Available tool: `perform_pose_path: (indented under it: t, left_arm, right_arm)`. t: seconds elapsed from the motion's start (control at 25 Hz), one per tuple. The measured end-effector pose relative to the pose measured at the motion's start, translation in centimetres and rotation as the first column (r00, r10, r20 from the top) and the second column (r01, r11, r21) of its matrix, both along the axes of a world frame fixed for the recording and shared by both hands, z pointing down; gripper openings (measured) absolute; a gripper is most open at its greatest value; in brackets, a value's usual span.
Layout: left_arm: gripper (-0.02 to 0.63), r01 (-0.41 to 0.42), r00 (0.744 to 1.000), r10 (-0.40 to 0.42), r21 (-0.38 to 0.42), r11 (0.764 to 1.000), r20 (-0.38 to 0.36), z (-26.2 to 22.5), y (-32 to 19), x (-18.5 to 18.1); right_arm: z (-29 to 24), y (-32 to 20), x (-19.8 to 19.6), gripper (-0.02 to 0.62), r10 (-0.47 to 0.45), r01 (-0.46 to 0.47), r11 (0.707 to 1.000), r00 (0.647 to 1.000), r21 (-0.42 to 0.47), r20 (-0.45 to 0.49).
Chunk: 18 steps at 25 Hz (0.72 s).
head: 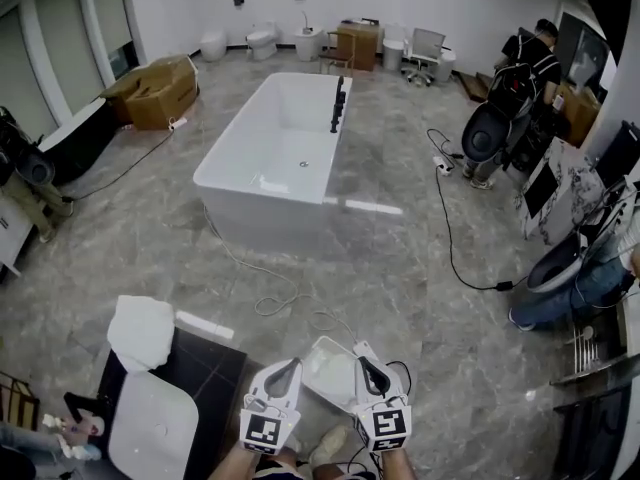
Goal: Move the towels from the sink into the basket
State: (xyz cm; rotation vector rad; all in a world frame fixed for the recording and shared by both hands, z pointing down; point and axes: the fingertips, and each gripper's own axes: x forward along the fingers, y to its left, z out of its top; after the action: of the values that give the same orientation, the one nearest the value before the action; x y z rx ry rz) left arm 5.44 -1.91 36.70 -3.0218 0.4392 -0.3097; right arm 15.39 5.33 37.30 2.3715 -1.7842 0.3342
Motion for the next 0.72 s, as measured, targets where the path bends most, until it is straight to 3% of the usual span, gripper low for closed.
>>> perform_pose_path:
  t: [0.36,0.72]
  left_arm:
    - [0.009,0.037,0.999,-0.037,0.003,0.999,-0.028,-4.1,3.3,-3.8]
    - [0.008,0.030,0.999,-0.029,0.003,1.000,-0.035,-5.0,6.0,-5.6]
  right_arm:
    - [-5.8,4.0,-3.0,0.002,-0.027,0.029,0.998,0.999,0.052,-0.035]
    - [-6.9,6.2,-4.2,0.002,-0.026,0.029,0.997,0.999,0.073,-0.048]
